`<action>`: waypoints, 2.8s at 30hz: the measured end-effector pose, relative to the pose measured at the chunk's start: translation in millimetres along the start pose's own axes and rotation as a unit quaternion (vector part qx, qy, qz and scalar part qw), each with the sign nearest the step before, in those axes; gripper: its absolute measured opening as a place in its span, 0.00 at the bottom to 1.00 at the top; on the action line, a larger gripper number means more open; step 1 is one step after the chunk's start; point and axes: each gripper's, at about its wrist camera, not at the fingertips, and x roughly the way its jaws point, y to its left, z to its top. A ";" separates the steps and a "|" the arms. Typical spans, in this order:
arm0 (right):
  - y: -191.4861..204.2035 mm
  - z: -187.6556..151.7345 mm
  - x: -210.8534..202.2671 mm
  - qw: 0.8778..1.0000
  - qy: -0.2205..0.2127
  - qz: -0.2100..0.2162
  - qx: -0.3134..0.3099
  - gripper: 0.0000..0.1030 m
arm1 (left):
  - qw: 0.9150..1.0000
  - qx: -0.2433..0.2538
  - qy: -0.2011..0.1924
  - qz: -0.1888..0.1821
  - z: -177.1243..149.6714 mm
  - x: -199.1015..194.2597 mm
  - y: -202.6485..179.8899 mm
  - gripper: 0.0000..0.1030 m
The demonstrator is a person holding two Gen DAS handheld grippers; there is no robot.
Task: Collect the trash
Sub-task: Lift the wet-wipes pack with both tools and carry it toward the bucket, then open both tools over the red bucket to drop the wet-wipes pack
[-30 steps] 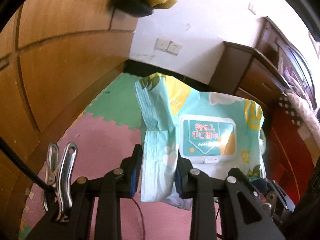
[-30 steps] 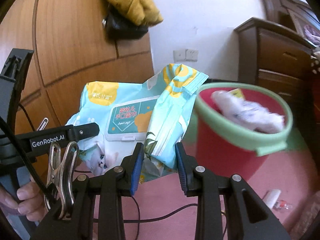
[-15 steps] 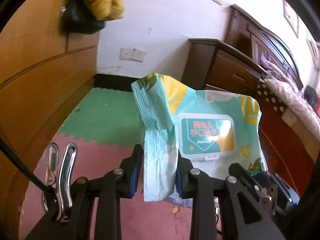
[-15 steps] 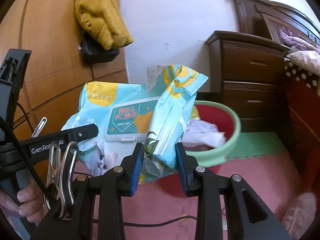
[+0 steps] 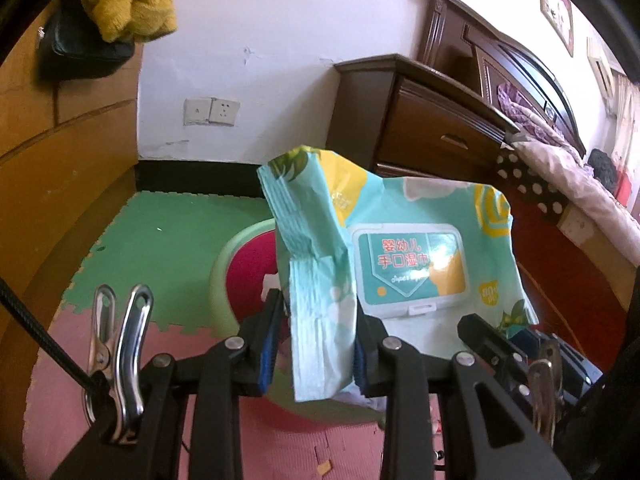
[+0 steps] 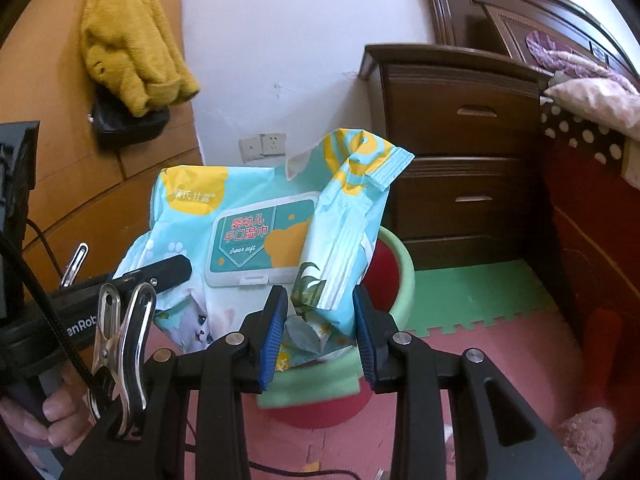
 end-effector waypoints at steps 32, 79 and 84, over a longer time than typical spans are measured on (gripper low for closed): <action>21.8 40.7 54.8 0.994 0.093 -0.004 -0.063 0.49 | 0.995 -0.054 -0.012 -0.078 -11.7 3.5 52.3 0.51; 42.9 14.9 280.9 0.840 0.536 -0.027 -0.082 0.73 | 0.993 -0.078 0.034 -0.076 -18.3 19.1 88.2 0.50; 49.7 25.8 268.5 0.856 0.513 -0.017 -0.065 0.69 | 0.994 -0.077 0.032 -0.074 -19.2 17.7 85.9 0.50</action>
